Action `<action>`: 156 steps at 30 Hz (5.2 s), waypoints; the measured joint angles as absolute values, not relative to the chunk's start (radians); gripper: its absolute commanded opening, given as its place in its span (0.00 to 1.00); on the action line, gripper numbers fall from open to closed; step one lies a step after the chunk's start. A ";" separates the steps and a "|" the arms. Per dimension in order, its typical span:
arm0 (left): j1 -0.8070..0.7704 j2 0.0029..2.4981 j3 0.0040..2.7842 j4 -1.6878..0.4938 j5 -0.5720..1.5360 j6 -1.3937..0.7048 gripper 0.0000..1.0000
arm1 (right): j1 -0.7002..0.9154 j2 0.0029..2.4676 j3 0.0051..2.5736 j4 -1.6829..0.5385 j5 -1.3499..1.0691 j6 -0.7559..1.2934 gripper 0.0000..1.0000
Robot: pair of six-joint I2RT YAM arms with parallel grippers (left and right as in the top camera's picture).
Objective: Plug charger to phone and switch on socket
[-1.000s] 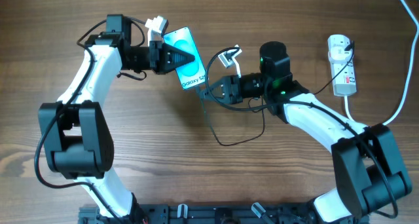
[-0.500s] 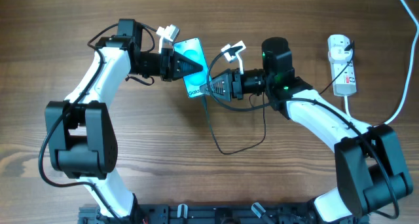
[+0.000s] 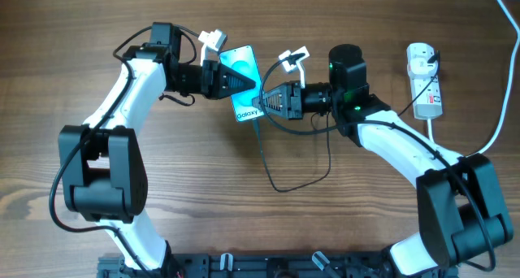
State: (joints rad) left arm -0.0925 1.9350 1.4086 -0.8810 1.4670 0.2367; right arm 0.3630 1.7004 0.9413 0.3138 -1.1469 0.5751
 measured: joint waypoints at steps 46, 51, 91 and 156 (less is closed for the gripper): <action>-0.031 1.932 1.405 -0.803 0.936 0.200 1.00 | 0.410 1.932 0.950 -0.062 -0.727 0.531 0.23; -0.031 1.932 1.405 -0.803 0.899 0.200 1.00 | 0.410 1.958 0.950 -0.029 -0.661 0.530 0.26; -0.031 1.932 1.405 -0.803 0.565 0.200 1.00 | 0.442 1.870 1.013 -0.146 -0.264 0.515 1.00; -0.031 1.932 1.405 -0.803 0.565 0.200 1.00 | -0.167 1.663 1.448 -0.646 -0.026 0.299 1.00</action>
